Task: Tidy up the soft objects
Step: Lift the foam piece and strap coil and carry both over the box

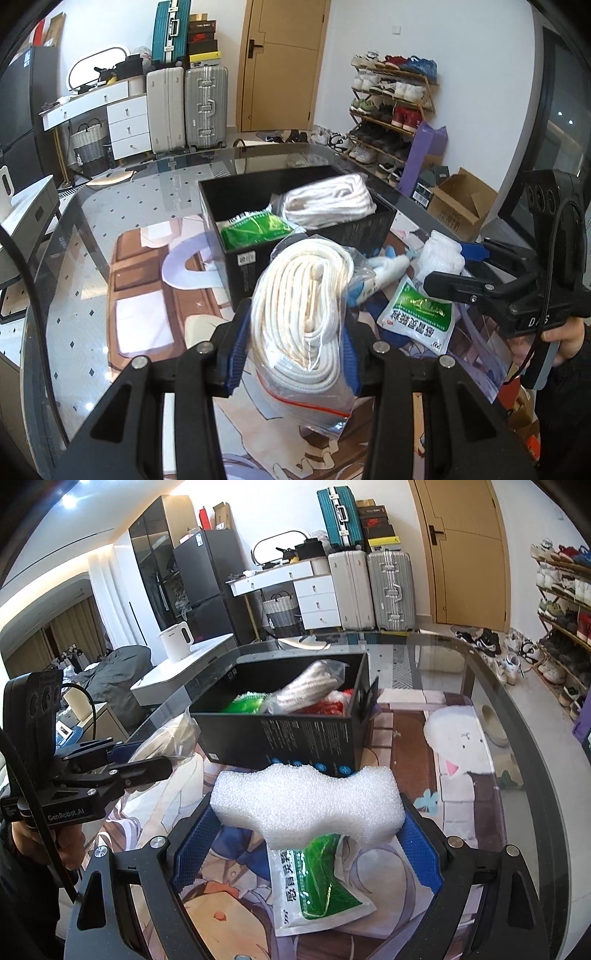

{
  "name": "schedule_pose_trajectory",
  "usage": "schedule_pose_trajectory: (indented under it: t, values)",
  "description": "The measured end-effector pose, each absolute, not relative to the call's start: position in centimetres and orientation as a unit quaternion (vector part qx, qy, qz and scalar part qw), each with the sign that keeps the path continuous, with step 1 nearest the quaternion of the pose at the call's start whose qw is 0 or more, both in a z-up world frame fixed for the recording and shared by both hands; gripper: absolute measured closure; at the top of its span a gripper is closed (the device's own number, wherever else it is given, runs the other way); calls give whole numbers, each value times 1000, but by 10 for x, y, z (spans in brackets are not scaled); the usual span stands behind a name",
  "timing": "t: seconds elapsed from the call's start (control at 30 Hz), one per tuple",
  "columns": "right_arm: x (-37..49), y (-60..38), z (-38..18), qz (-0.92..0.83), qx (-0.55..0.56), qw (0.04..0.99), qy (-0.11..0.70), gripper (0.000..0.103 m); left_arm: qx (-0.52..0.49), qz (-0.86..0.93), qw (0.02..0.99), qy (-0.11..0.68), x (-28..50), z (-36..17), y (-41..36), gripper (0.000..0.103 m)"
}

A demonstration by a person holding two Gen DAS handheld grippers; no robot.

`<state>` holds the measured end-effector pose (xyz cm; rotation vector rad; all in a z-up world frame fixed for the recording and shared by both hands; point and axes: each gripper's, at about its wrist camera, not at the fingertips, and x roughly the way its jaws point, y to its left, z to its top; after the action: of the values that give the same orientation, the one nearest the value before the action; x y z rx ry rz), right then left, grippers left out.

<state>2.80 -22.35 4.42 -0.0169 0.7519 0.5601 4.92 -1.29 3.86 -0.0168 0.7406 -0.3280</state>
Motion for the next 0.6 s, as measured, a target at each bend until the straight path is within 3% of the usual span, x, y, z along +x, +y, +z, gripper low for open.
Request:
schedule_pose_trajectory:
  t: [0.6]
  values:
    - [34, -209, 94, 278, -49, 905, 320, 12, -13, -146, 933, 329, 65, 68, -5, 62]
